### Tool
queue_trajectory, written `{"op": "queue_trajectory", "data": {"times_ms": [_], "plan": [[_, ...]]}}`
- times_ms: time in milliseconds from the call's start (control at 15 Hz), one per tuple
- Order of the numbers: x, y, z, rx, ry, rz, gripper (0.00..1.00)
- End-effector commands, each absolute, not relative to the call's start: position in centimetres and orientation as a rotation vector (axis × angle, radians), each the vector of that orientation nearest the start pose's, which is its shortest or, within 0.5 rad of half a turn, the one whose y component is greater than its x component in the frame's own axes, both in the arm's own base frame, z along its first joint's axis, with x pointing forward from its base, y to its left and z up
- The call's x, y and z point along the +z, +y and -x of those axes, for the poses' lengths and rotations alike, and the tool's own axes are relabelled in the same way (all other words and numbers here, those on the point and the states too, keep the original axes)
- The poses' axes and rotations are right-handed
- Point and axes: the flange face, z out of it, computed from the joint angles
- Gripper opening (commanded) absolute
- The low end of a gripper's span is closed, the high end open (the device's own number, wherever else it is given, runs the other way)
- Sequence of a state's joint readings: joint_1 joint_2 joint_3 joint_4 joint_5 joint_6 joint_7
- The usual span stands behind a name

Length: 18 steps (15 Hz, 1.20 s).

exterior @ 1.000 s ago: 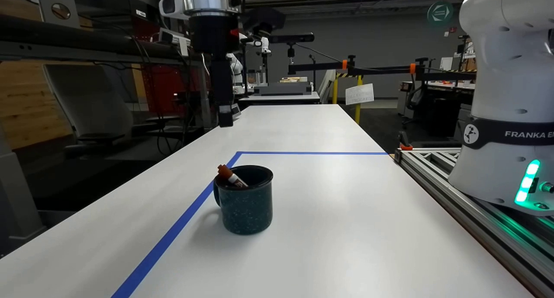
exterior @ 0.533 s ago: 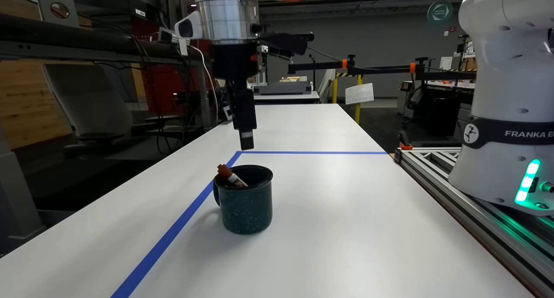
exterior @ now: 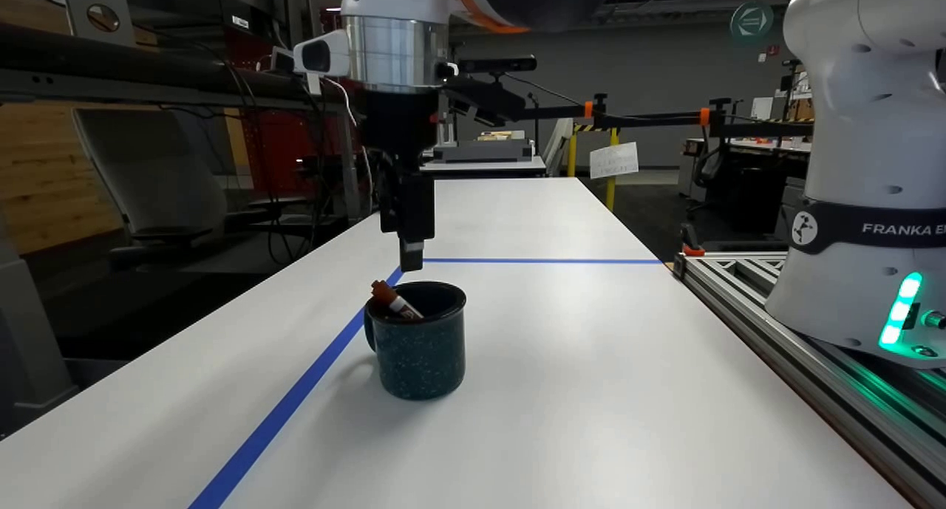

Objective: Remove the marker from the cup

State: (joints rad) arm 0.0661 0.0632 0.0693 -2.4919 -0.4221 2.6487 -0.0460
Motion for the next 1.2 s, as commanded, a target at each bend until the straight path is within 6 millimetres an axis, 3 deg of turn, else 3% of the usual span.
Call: {"op": "queue_trajectory", "data": {"times_ms": [0, 533, 1133], "plan": [[26.9, 7.6, -47.4, -0.184, -0.890, 3.224, 1.00], [27.4, 7.3, -48.0, -0.351, -0.573, 3.230, 1.00], [25.9, 8.5, -48.4, -0.356, -0.316, 3.162, 1.00]]}}
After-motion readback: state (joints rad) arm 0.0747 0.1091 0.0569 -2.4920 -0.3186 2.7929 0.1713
